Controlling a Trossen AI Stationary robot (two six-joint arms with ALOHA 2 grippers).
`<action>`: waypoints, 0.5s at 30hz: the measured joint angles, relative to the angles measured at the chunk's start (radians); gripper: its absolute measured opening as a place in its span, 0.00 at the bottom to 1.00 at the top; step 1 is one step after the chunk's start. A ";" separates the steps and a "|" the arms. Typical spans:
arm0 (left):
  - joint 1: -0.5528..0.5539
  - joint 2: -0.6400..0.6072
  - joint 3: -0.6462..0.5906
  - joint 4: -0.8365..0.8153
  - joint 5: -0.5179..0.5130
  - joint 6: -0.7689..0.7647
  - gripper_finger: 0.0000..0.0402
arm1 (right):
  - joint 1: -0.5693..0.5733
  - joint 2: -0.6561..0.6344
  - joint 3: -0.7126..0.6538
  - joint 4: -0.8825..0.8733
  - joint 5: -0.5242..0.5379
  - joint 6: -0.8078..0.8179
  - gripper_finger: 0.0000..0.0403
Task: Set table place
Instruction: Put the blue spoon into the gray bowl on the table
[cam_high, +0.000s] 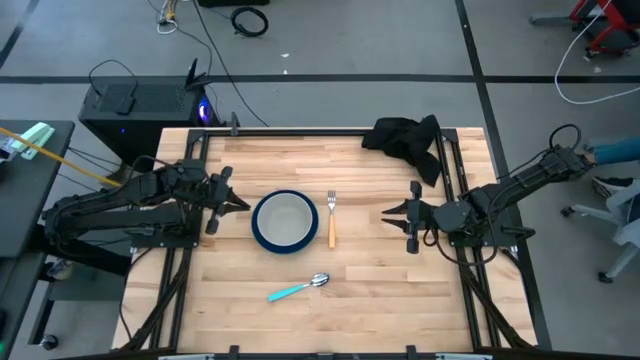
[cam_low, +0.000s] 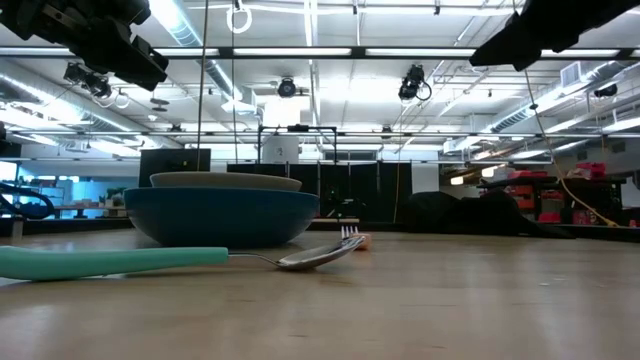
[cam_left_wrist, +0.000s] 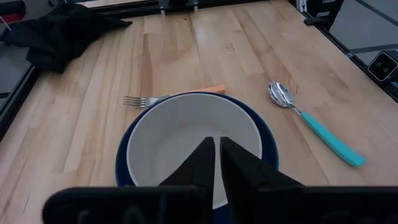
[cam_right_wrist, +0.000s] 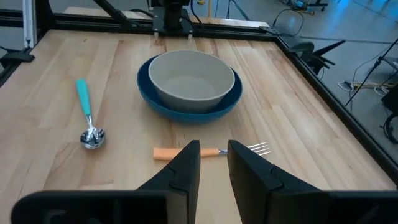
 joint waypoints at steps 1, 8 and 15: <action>0.000 0.000 0.000 0.000 0.000 0.000 0.09 | 0.000 0.000 0.000 -0.002 0.000 0.002 0.22; 0.000 0.000 0.000 0.000 0.000 0.000 0.07 | 0.000 0.000 0.000 -0.002 0.000 0.003 0.22; 0.000 0.000 0.000 0.000 0.000 0.000 0.06 | 0.000 0.000 0.000 -0.002 0.000 0.002 0.22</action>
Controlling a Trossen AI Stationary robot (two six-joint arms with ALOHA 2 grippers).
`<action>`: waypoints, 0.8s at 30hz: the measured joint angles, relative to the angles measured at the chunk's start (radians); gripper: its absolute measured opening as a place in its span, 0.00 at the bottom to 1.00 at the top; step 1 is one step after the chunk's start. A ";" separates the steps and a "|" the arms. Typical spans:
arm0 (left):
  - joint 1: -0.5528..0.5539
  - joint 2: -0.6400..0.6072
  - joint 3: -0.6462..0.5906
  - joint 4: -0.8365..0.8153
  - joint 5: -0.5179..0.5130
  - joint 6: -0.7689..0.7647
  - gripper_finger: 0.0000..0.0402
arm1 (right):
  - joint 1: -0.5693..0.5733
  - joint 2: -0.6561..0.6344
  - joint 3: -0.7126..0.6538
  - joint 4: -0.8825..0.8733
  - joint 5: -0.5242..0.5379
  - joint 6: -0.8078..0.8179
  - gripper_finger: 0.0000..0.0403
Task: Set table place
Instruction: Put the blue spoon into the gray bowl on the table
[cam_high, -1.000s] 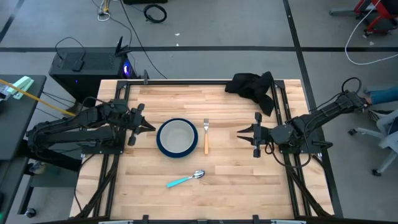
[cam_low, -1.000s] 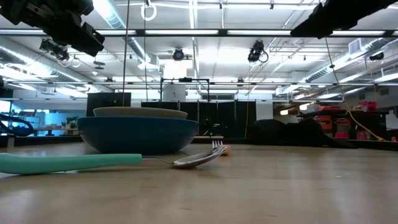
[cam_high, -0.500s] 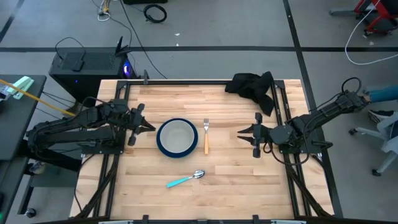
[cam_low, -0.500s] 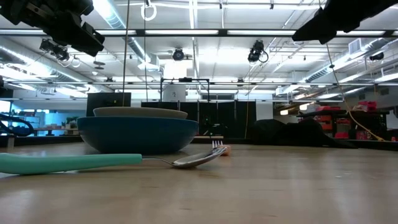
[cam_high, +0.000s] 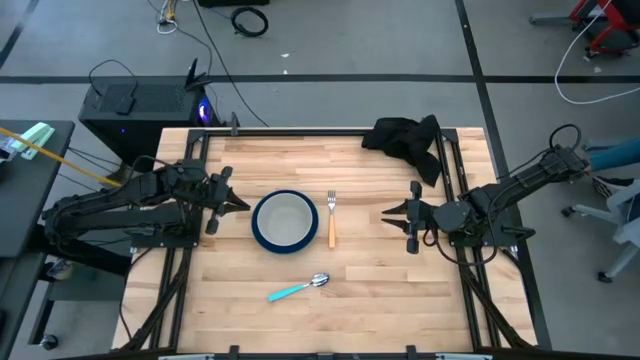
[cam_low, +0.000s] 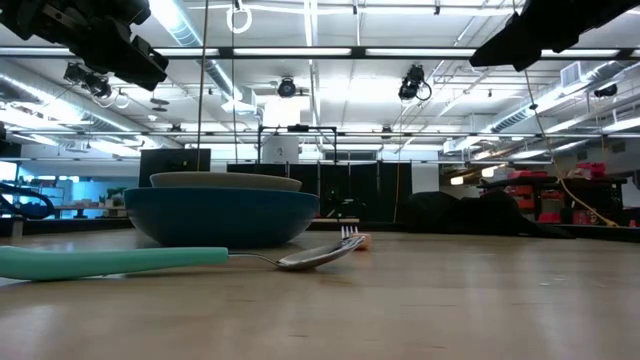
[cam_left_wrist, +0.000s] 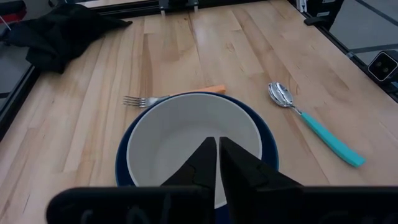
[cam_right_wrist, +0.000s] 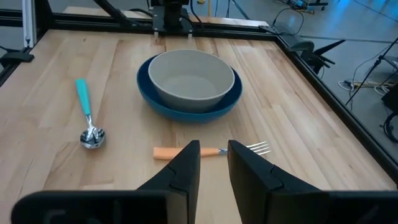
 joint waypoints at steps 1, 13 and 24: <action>0.000 0.000 0.000 0.000 0.000 0.000 0.07 | 0.000 0.000 0.000 0.000 0.000 0.000 0.22; 0.000 0.000 0.000 0.000 0.000 0.000 0.08 | 0.000 0.000 0.000 0.000 0.000 -0.001 0.22; -0.001 0.000 0.000 0.050 0.005 -0.158 0.07 | 0.000 0.000 0.000 0.000 0.000 -0.001 0.22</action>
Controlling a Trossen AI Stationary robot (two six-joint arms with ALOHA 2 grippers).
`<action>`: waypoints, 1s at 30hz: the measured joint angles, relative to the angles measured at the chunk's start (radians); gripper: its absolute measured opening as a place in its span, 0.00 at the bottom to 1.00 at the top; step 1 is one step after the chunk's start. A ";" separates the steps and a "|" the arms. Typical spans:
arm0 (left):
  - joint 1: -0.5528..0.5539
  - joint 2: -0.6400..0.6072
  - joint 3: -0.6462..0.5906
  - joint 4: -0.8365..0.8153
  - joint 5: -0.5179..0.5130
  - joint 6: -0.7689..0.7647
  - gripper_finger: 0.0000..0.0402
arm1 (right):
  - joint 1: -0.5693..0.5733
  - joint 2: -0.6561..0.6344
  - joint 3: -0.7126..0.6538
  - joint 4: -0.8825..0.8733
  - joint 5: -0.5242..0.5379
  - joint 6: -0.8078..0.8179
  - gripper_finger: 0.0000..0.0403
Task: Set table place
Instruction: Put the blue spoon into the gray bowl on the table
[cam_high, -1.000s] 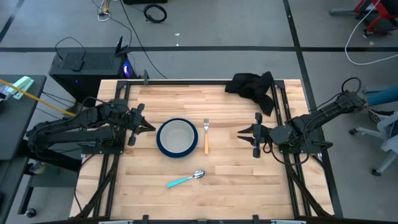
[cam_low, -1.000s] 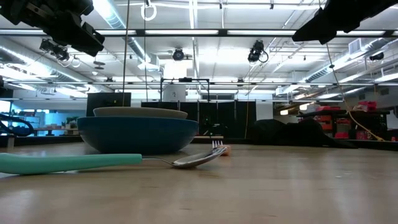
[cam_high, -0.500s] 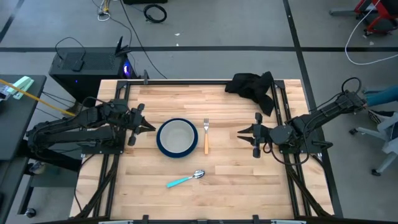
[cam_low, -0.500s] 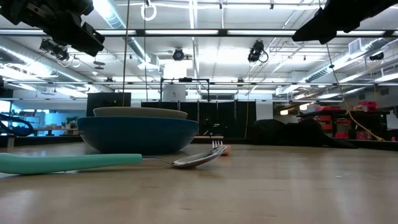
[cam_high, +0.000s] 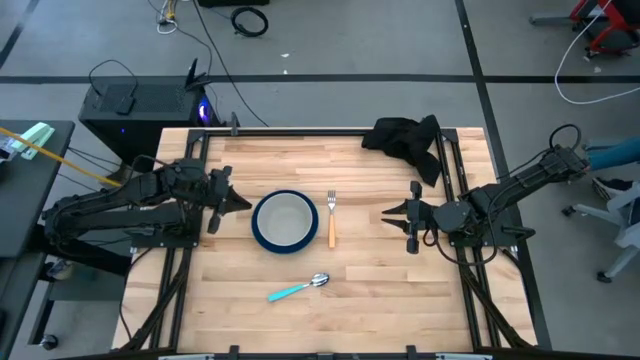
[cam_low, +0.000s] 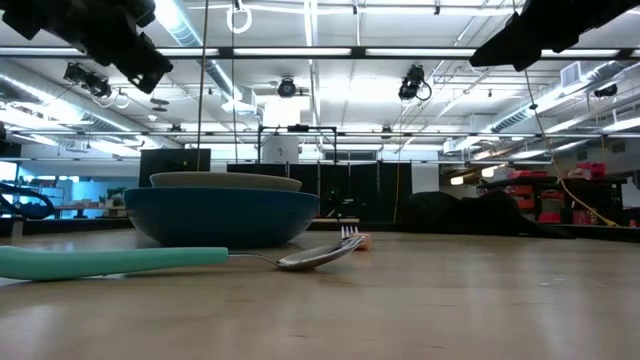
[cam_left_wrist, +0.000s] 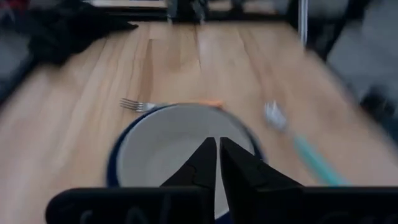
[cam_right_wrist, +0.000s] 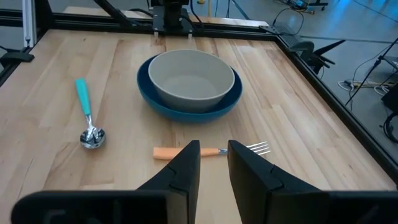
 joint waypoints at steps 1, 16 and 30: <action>-0.002 0.000 0.000 0.026 0.000 -0.099 0.08 | 0.000 0.000 0.000 0.000 0.000 0.000 0.22; -0.003 0.001 -0.001 0.446 -0.074 -0.753 0.06 | 0.000 0.000 0.000 0.000 0.000 0.000 0.22; -0.250 0.000 0.001 1.282 0.337 -0.725 0.04 | 0.000 0.000 0.000 0.000 0.000 0.000 0.22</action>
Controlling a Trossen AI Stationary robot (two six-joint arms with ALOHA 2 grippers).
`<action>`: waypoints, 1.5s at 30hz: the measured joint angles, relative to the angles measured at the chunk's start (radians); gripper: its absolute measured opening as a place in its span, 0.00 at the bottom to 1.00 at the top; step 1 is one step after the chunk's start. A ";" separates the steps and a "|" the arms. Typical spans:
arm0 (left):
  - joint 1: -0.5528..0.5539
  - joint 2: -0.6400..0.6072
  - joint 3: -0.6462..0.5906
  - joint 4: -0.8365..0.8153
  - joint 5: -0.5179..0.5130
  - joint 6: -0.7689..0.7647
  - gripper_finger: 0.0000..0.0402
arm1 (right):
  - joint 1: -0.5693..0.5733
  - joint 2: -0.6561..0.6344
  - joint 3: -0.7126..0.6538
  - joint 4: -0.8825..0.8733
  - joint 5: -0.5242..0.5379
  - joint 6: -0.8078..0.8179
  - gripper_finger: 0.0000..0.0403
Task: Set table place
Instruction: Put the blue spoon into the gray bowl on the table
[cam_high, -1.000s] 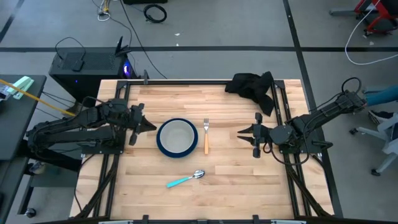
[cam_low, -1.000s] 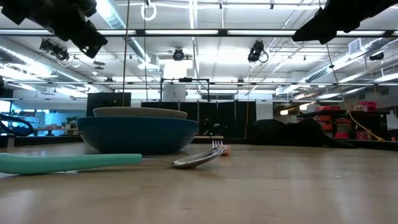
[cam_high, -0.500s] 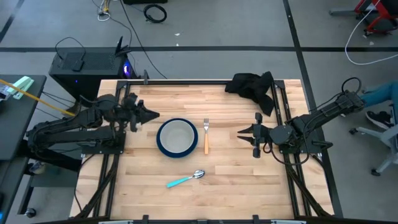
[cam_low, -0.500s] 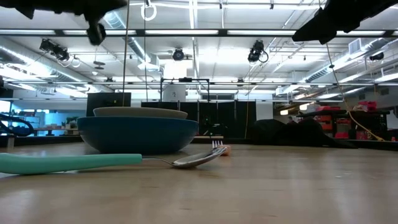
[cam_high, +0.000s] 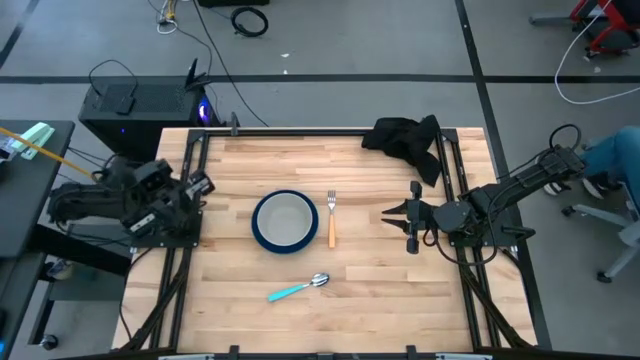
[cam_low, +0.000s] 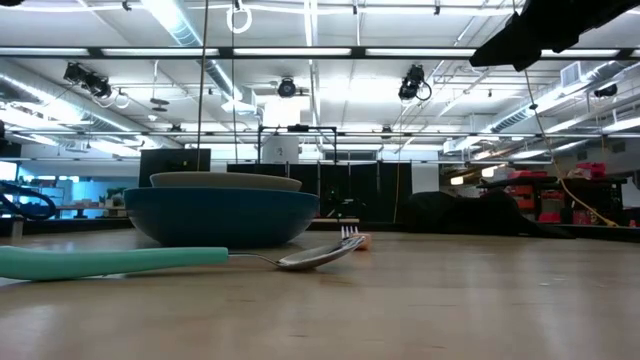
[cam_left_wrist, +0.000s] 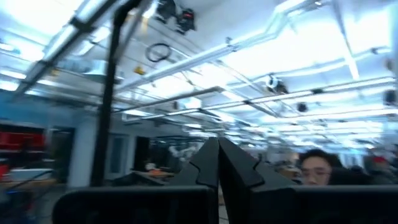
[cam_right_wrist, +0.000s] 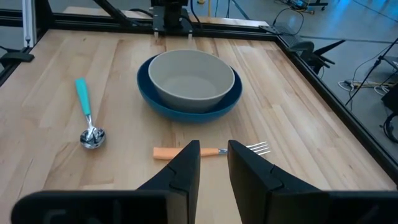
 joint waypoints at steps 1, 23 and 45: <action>-0.027 0.007 0.002 -0.005 0.000 0.013 0.04 | 0.000 0.000 0.000 0.000 0.000 0.000 0.22; -0.322 0.504 0.551 -1.493 -0.546 0.148 0.06 | 0.000 0.000 0.000 0.000 0.000 0.000 0.22; -0.402 1.079 0.521 -1.436 -0.585 0.111 0.13 | 0.000 0.000 0.000 0.000 0.000 0.000 0.22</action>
